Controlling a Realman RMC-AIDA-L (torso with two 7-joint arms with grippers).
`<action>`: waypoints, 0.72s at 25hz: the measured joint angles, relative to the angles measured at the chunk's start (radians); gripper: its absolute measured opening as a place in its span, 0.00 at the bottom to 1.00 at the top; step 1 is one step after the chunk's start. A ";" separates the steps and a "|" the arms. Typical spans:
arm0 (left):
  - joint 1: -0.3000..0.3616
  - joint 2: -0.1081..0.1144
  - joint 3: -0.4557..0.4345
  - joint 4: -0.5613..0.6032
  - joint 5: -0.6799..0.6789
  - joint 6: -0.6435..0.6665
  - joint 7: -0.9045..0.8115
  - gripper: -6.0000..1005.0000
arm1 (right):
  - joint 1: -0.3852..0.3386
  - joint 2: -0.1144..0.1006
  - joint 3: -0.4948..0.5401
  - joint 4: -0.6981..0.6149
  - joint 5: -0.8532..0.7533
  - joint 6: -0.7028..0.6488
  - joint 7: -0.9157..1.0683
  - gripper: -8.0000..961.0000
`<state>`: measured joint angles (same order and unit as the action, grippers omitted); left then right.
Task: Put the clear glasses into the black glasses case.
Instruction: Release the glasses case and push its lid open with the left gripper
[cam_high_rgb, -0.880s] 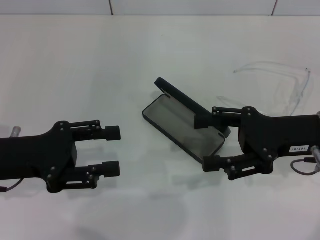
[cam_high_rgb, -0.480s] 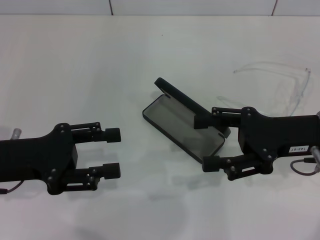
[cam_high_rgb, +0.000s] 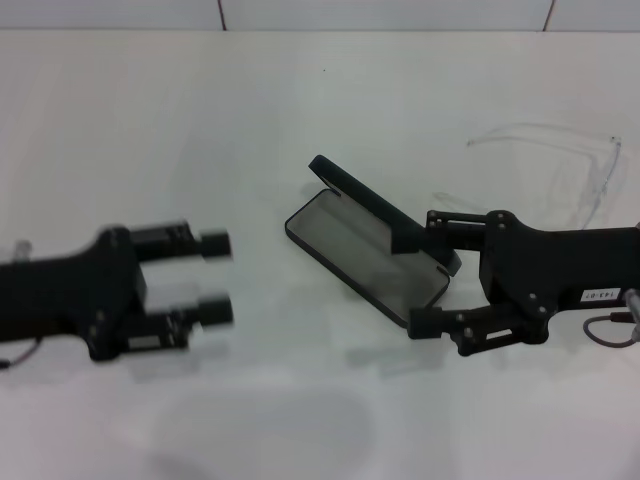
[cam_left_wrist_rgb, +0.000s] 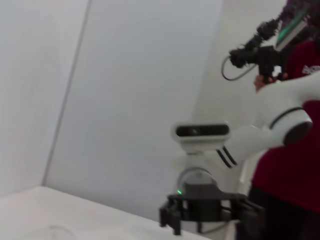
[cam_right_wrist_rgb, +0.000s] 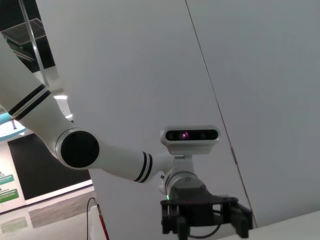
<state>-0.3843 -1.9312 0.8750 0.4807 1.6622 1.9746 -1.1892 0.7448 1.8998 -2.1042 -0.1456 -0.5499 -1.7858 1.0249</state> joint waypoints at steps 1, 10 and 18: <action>0.001 0.000 -0.021 0.006 0.001 -0.007 -0.001 0.69 | -0.004 -0.001 0.012 0.000 0.002 0.006 -0.006 0.91; 0.019 -0.072 -0.157 0.311 0.015 -0.133 -0.142 0.69 | -0.081 -0.038 0.221 0.002 -0.002 0.026 -0.038 0.91; 0.019 -0.157 -0.035 0.894 0.202 -0.273 -0.453 0.69 | -0.176 -0.091 0.392 -0.021 -0.002 -0.023 -0.046 0.91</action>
<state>-0.3648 -2.0881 0.8396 1.3750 1.8640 1.7017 -1.6424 0.5689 1.8088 -1.7119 -0.1665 -0.5523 -1.8092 0.9786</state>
